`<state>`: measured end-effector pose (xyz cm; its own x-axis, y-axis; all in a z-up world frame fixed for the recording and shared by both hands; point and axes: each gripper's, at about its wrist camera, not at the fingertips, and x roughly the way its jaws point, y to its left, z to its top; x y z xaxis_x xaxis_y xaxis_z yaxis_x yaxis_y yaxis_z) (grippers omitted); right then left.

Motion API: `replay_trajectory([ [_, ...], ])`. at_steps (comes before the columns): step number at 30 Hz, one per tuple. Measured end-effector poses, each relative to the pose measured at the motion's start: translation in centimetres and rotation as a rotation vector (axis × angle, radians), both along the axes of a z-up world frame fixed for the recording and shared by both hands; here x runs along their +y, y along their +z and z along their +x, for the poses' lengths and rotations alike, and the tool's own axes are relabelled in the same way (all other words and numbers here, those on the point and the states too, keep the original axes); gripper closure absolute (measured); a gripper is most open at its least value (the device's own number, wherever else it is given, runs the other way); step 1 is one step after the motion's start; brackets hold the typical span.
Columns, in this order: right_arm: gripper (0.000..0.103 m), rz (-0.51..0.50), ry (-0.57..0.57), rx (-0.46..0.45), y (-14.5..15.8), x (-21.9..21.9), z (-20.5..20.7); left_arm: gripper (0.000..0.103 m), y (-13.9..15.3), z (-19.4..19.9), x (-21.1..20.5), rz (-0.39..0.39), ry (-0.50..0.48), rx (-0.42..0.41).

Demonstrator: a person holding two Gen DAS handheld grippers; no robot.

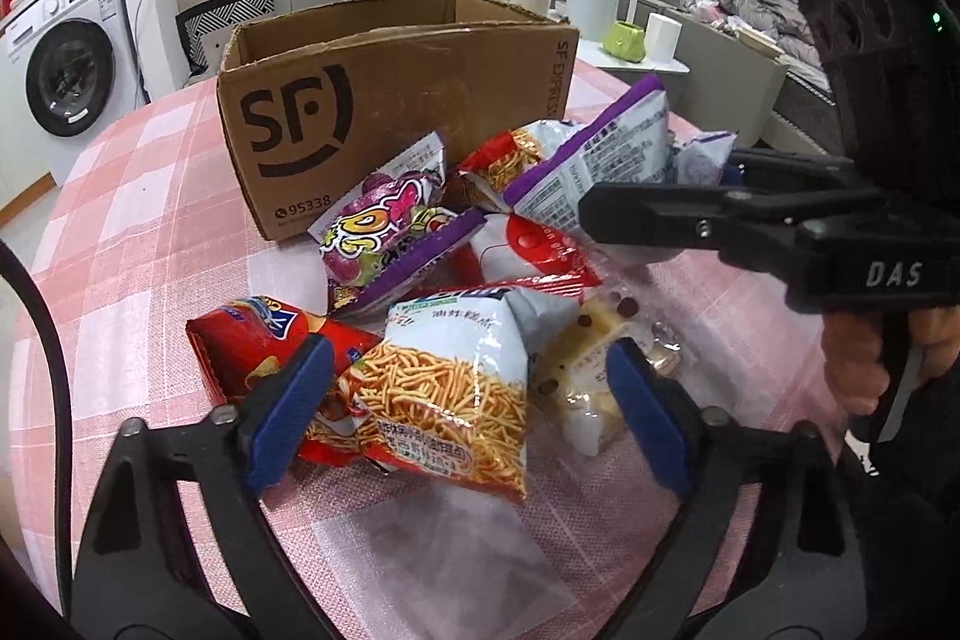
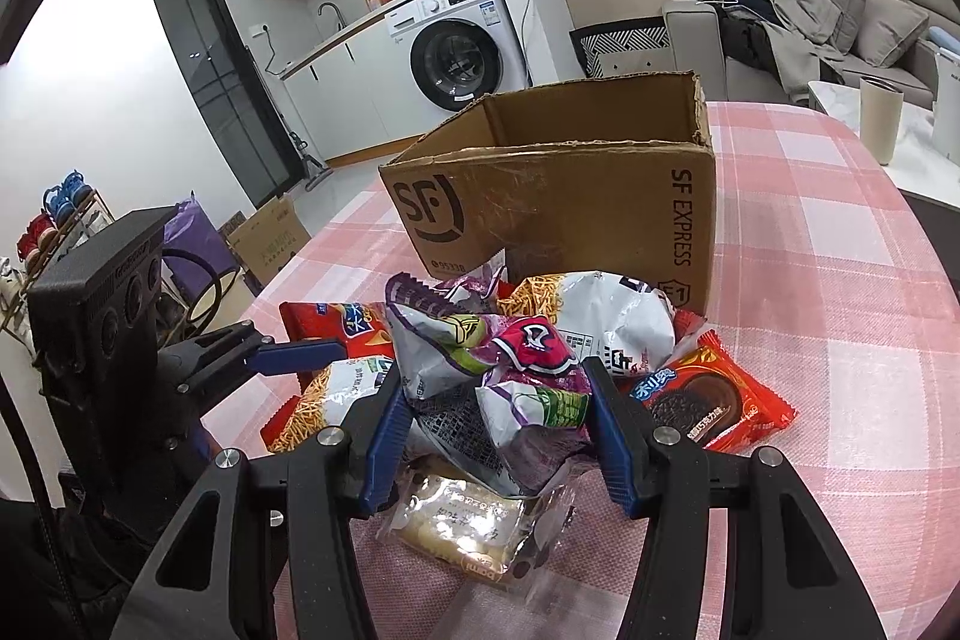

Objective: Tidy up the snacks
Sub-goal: 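Grasp the noodle-snack bag with the left gripper while the right holds the chip bag, then lift both bags and carry them over the cardboard box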

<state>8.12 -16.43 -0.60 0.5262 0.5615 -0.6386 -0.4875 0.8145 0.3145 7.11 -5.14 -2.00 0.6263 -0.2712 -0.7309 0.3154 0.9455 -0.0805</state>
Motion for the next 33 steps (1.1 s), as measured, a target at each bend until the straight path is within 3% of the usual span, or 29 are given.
replay_trajectory([
  [1, 0.047, -0.001, 0.001, 0.0, 0.0, 0.0, 0.1, 0.021, -0.2, 0.1, -0.1, 0.009, 0.005, -0.002],
  [5, 0.047, -0.002, 0.002, -0.001, -0.1, 0.0, 0.1, 0.047, -0.6, 0.3, 0.1, 0.01, 0.019, 0.006],
  [20, 0.047, 0.006, 0.003, -0.012, 0.1, -0.2, -0.1, 0.052, 0.4, -0.4, 0.9, -0.043, -0.009, -0.024],
  [33, 0.047, 0.047, 0.005, -0.052, 1.4, -0.8, -1.0, 0.053, 2.7, -1.5, 1.9, -0.089, 0.021, -0.092],
])
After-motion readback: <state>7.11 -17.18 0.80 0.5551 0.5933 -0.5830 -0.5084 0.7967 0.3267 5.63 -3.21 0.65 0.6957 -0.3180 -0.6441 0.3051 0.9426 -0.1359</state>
